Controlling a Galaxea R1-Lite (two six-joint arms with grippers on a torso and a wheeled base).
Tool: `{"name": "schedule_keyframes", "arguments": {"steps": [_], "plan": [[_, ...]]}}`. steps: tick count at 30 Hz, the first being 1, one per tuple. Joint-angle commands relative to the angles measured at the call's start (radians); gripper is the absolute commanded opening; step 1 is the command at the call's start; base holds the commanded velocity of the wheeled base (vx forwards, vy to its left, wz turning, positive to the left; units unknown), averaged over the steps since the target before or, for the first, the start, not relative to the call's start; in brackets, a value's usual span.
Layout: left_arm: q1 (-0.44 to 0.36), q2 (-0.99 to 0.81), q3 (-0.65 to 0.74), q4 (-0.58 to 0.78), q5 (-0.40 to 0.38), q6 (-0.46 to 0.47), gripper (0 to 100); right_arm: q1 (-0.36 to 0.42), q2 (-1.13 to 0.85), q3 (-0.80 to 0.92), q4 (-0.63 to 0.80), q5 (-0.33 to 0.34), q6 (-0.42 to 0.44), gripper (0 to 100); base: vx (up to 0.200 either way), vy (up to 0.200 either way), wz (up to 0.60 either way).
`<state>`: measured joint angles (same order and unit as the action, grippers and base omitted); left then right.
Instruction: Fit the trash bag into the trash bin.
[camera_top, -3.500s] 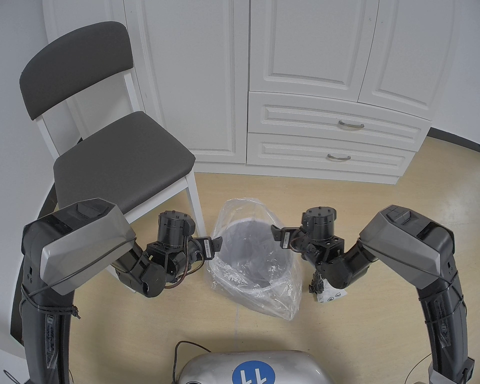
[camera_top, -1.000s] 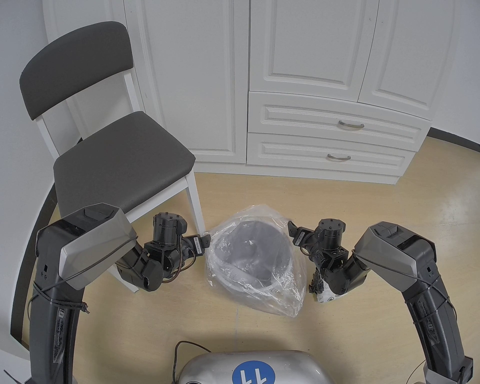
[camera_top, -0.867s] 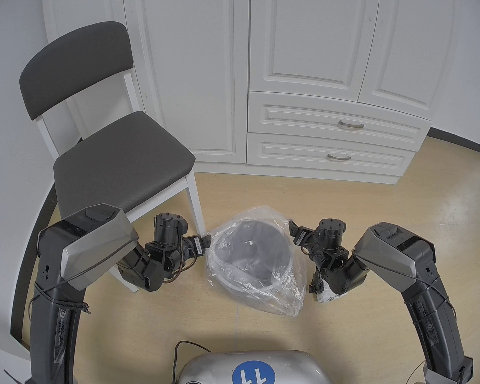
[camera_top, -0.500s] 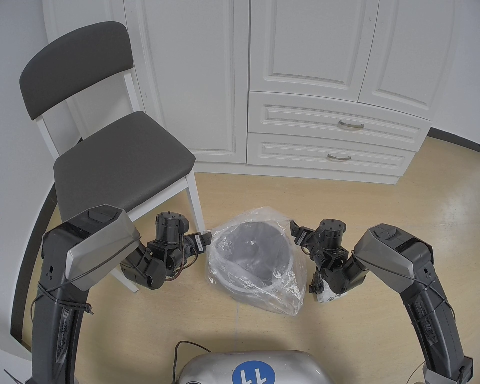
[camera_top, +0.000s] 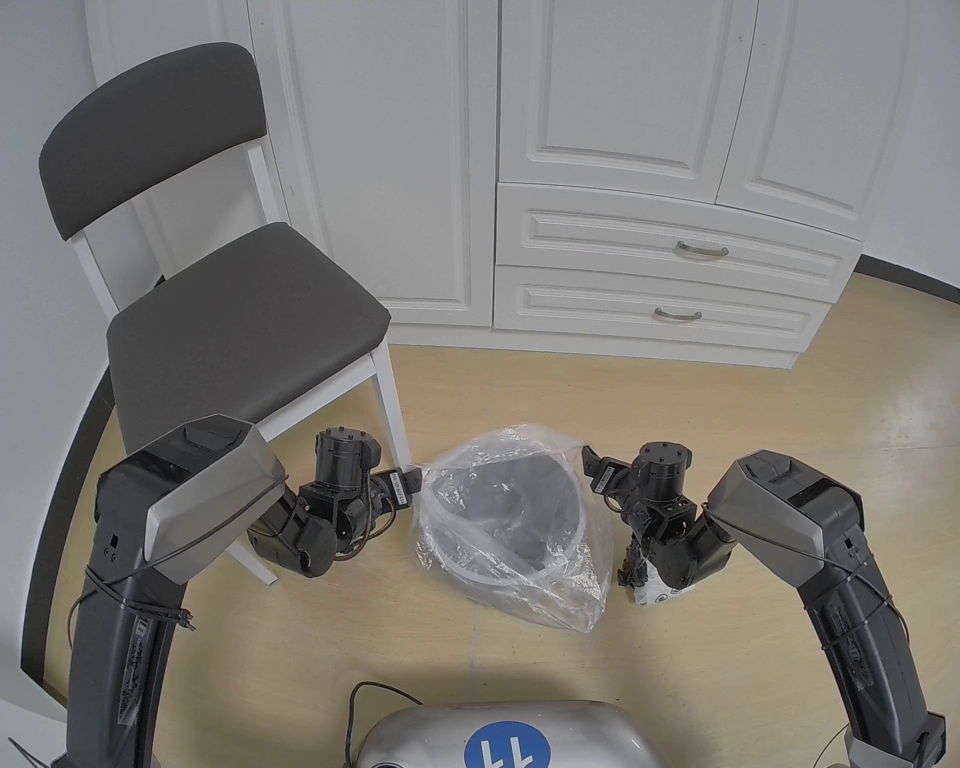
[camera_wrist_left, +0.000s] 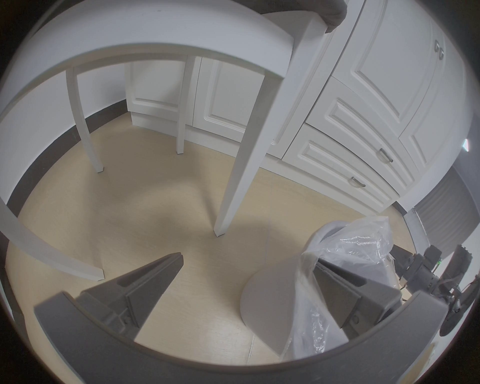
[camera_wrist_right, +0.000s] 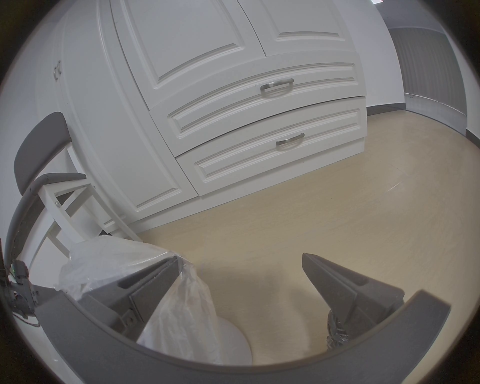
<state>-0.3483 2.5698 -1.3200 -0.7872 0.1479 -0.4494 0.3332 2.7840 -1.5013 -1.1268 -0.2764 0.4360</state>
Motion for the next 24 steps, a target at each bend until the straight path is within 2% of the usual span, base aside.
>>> {"name": "schedule_keyframes", "arguments": {"steps": [1,8,13,19,24], "plan": [[0.003,0.032,-0.035,0.005,0.015,0.000,100,-0.002,0.012,-0.014,0.001,0.000,0.001,100,0.000,0.000,0.00],[0.003,0.044,-0.062,-0.006,0.027,-0.014,100,-0.002,0.035,-0.051,0.001,0.000,0.001,100,0.000,0.000,0.00],[0.000,0.046,-0.110,-0.012,0.047,-0.072,100,-0.003,0.035,-0.096,0.007,0.000,0.032,100,0.000,0.000,0.00],[0.000,0.089,-0.180,0.000,0.105,-0.077,100,-0.006,0.043,-0.151,0.094,0.000,0.070,100,0.000,0.000,0.00],[0.000,0.093,-0.186,0.000,0.105,-0.077,100,-0.008,0.051,-0.168,0.119,0.000,0.079,100,0.000,0.000,0.00]]}}
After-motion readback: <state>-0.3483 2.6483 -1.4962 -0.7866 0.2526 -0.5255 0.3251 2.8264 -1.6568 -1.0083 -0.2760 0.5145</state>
